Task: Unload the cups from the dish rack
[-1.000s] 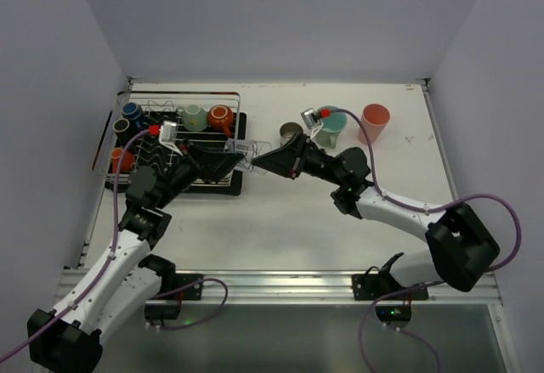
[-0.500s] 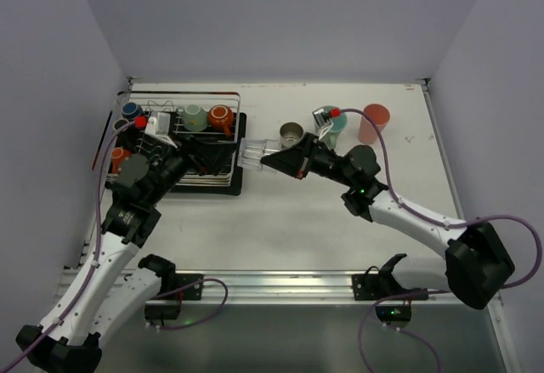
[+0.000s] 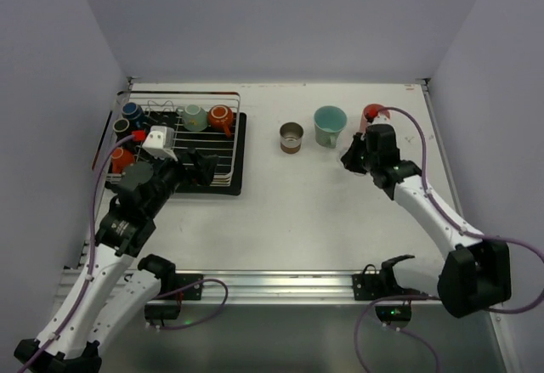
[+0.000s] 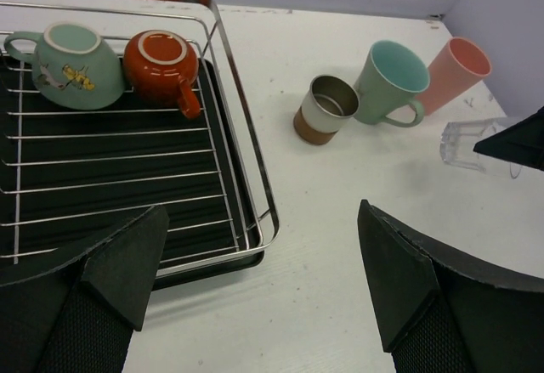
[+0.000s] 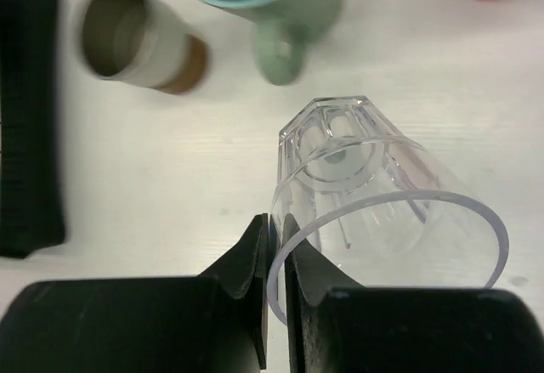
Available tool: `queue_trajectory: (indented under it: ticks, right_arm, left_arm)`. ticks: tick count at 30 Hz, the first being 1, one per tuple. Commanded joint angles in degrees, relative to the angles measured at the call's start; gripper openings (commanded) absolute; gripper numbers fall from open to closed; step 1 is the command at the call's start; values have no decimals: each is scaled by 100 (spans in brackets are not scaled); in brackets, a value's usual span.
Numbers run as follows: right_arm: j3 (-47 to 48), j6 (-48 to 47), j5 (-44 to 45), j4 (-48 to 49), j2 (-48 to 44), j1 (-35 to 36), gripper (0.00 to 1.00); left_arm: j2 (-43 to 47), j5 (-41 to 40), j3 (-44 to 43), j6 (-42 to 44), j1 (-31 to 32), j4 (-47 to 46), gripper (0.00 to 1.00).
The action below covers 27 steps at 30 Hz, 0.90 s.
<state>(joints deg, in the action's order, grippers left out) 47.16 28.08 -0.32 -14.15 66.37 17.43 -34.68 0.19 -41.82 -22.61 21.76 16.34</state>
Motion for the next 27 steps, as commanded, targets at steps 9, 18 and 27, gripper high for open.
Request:
queue_trajectory:
  ticks: [9, 18, 27]
  right_arm:
    - [1655, -1199, 1060, -1054, 2317, -372, 0]
    - [1990, -1375, 1042, -1274, 2969, -381, 12]
    - [1999, -1243, 885, -1318, 2162, -372, 49]
  left_arm:
    - [49, -194, 25, 556, -31, 238, 100]
    - [-302, -317, -54, 512, -172, 326, 100]
    - [-1005, -379, -677, 170, -172, 458, 100]
